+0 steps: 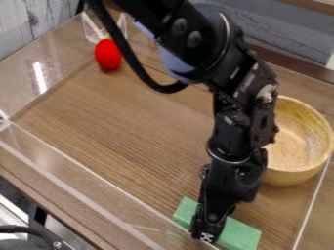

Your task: Put the green block in the brown bowl

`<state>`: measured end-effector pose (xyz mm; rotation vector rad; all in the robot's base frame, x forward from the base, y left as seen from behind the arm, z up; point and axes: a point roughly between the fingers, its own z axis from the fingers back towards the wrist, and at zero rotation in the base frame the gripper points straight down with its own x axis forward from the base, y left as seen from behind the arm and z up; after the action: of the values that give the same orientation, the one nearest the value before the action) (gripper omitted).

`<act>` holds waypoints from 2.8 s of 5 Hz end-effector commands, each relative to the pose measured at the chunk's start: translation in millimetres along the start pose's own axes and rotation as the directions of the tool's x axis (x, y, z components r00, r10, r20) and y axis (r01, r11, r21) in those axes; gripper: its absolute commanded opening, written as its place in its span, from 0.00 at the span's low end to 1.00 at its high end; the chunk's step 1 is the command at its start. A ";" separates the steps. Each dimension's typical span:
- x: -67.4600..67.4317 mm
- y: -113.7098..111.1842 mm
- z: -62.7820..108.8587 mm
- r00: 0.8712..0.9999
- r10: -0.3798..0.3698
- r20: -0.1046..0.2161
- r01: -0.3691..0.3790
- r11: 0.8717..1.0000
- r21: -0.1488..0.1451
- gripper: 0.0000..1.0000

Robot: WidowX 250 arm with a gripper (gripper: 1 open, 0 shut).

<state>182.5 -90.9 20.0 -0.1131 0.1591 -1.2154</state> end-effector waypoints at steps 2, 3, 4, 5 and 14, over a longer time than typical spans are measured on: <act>-1.1 3.8 1.0 0.999 0.034 0.006 -0.034 0.999 -0.016 0.00; -1.9 5.1 1.1 0.999 0.047 0.004 -0.047 0.999 -0.024 0.00; -2.7 6.4 1.3 0.998 0.059 0.002 -0.059 0.998 -0.032 0.00; -3.6 7.7 1.3 0.997 0.072 -0.001 -0.072 0.997 -0.040 0.00; -8.8 19.9 2.7 0.984 0.179 -0.023 -0.180 0.979 -0.096 0.00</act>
<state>196.5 -78.0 19.2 -0.1703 0.2447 -1.0424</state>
